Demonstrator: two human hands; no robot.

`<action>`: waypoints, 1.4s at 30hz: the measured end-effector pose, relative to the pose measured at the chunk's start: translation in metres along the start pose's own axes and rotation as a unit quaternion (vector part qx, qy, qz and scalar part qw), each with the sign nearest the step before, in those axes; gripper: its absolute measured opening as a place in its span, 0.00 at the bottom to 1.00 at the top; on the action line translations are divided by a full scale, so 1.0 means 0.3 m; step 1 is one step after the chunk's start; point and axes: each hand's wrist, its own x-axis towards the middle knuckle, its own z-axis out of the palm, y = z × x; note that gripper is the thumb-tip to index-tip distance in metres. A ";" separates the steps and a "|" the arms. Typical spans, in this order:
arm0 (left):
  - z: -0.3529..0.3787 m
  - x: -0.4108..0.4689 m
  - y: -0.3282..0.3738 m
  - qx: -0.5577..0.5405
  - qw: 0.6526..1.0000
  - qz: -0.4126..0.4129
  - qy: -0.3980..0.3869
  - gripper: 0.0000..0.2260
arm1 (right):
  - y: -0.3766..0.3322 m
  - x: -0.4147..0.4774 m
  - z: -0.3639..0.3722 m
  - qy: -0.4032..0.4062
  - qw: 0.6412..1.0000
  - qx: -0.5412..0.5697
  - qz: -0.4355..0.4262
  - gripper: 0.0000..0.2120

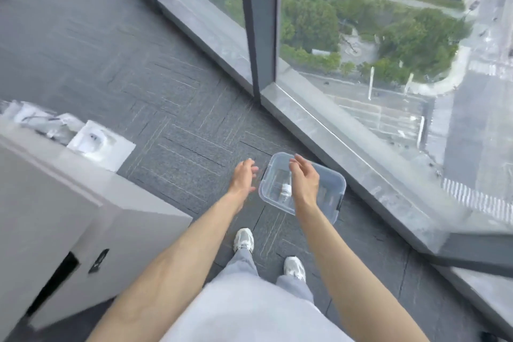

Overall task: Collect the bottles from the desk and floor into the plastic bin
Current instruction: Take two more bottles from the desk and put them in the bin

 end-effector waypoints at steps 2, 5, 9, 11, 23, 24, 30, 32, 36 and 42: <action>-0.051 -0.081 0.004 -0.025 0.999 0.016 0.036 0.14 | -0.034 -0.074 0.016 -0.055 0.998 -0.023 -0.021 0.21; -0.148 -0.228 -0.005 -0.097 0.989 0.048 0.104 0.15 | -0.058 -0.188 0.069 -0.152 0.984 -0.075 -0.054 0.22; -0.334 -0.397 -0.068 -0.219 0.952 0.074 0.199 0.16 | -0.072 -0.372 0.196 -0.260 0.955 -0.110 -0.087 0.22; -0.456 -0.482 -0.127 -0.287 0.920 0.080 0.254 0.14 | -0.058 -0.477 0.287 -0.310 0.936 -0.130 -0.103 0.21; -1.180 -1.070 -0.840 -0.463 0.729 0.064 0.500 0.13 | 0.336 -1.371 0.872 -0.594 0.765 -0.214 -0.125 0.19; -1.239 -1.109 -0.908 -0.472 0.717 0.062 0.509 0.14 | 0.386 -1.453 0.913 -0.608 0.753 -0.219 -0.125 0.18; -1.583 -1.356 -1.214 -0.487 0.662 0.052 0.567 0.17 | 0.607 -1.895 1.145 -0.649 0.711 -0.235 -0.132 0.18; -1.683 -1.439 -1.295 -0.484 0.653 0.052 0.580 0.16 | 0.663 -2.021 1.214 -0.656 0.703 -0.242 -0.130 0.18; -1.863 -1.564 -1.436 -0.480 0.631 0.054 0.607 0.10 | 0.786 -2.242 1.346 -0.690 0.659 -0.262 -0.143 0.18; -2.155 -1.680 -1.630 -0.489 0.572 0.032 0.658 0.11 | 0.997 -2.527 1.603 -0.735 0.601 -0.293 -0.117 0.18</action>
